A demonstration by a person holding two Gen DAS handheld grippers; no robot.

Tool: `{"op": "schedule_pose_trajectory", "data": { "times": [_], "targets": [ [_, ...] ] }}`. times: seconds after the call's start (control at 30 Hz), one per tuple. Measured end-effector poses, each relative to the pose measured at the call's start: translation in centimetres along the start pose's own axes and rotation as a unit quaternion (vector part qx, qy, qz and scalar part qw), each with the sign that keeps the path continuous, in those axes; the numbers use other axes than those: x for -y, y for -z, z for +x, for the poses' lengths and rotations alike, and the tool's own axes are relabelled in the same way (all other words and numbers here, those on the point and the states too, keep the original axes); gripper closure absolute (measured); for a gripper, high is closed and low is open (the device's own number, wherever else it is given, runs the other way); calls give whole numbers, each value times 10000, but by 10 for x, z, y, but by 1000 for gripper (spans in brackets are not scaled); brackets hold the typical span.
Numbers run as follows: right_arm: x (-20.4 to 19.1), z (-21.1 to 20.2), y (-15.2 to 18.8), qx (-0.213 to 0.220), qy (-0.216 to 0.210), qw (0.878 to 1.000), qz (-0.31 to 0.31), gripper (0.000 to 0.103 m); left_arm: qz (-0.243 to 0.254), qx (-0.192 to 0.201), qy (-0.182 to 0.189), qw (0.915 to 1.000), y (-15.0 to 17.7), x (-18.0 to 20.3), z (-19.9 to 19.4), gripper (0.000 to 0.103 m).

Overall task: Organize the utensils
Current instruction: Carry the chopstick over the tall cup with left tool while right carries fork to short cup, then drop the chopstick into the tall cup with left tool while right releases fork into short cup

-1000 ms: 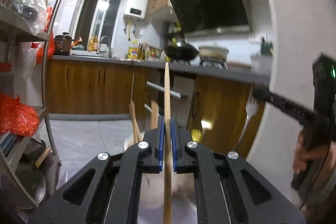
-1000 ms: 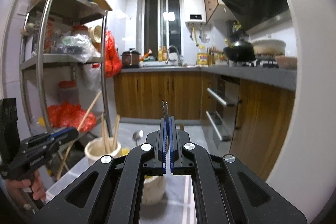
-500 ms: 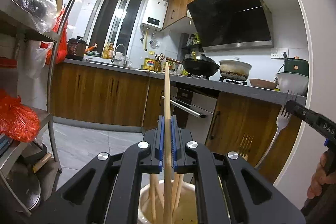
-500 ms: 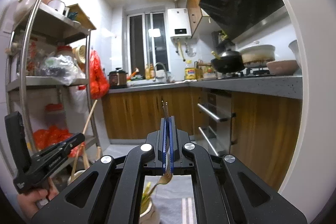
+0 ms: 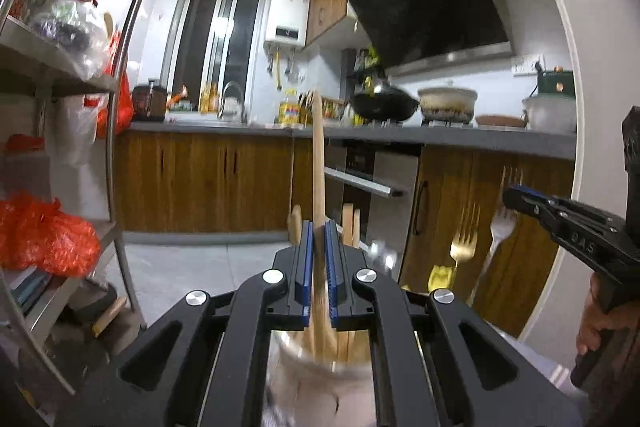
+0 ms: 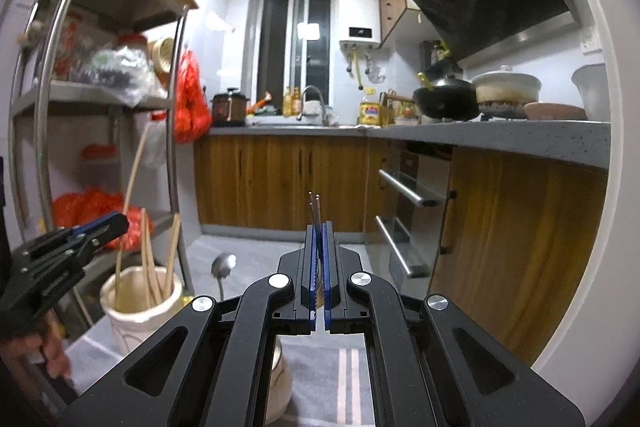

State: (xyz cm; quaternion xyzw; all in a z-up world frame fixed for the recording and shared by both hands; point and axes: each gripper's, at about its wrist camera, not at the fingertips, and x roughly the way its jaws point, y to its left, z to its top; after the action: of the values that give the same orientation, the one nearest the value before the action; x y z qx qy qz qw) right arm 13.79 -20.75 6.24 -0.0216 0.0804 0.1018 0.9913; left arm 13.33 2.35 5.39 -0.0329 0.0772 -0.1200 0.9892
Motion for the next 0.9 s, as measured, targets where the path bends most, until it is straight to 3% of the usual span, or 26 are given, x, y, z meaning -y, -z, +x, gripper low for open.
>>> {"op": "schedule_pose_trajectory", "data": {
  "times": [0.23,0.53,0.73,0.83,0.9],
  "targets": [
    [-11,9,8,-288,-18,9994,-174,100,-224,-507,-45,9985,21,-10,0,97],
    [-14,18,18,-541,-116,9984,-120,99,-235,-508,-6,9984,25,-13,0,96],
    [-12,20,19,-552,-132,9984,-36,99,-153,-433,-58,9989,24,-9,-2,81],
    [-12,19,19,-550,-152,9984,-16,91,-149,-430,-41,9990,23,-8,-2,80],
    [-11,16,19,-498,-176,9986,11,82,-147,-394,-42,9991,21,-7,-4,73]
  ]
}}
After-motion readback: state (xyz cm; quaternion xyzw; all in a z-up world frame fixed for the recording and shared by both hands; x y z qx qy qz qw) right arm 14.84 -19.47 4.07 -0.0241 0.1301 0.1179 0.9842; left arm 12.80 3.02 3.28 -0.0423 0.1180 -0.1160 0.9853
